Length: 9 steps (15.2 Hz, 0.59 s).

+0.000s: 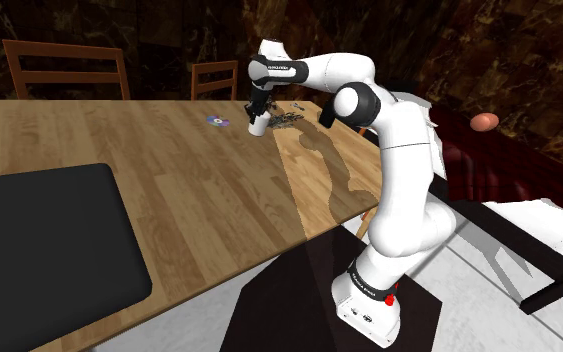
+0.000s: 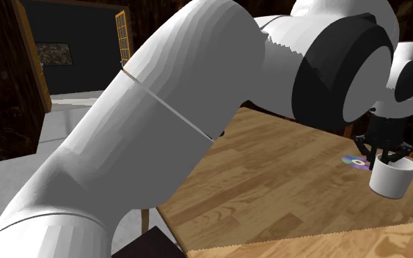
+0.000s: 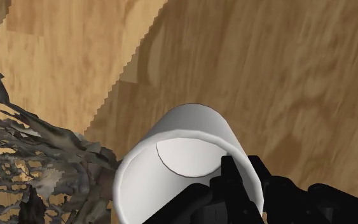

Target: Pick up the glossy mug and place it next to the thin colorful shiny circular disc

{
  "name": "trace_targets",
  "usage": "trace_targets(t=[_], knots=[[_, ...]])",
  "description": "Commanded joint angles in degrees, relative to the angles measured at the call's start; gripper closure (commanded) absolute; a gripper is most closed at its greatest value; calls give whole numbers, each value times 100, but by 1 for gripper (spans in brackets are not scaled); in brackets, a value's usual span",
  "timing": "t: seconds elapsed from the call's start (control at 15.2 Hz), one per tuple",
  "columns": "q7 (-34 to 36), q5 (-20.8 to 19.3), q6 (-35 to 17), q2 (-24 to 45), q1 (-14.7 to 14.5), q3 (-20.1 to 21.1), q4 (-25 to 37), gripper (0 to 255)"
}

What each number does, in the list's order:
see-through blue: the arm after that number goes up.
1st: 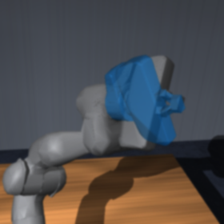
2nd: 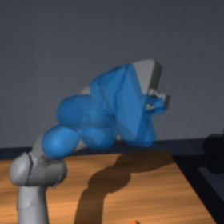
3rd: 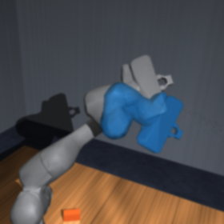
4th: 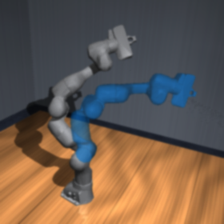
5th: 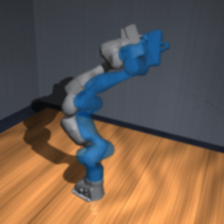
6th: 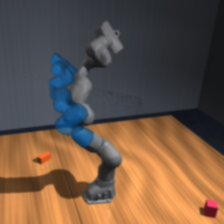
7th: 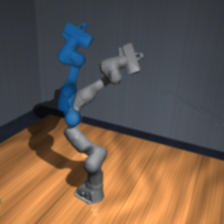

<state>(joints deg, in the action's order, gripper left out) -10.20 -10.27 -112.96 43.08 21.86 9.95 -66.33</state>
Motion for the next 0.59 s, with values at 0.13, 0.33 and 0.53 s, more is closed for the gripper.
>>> trace_targets(t=[0.13, 0.33, 0.53], knots=[[0, 0, -11, -6, 2, 0, -12, 255], [0, 0, -11, -6, 2, 0, -12, 0], [0, 0, -10, -6, 2, 0, -12, 0]])
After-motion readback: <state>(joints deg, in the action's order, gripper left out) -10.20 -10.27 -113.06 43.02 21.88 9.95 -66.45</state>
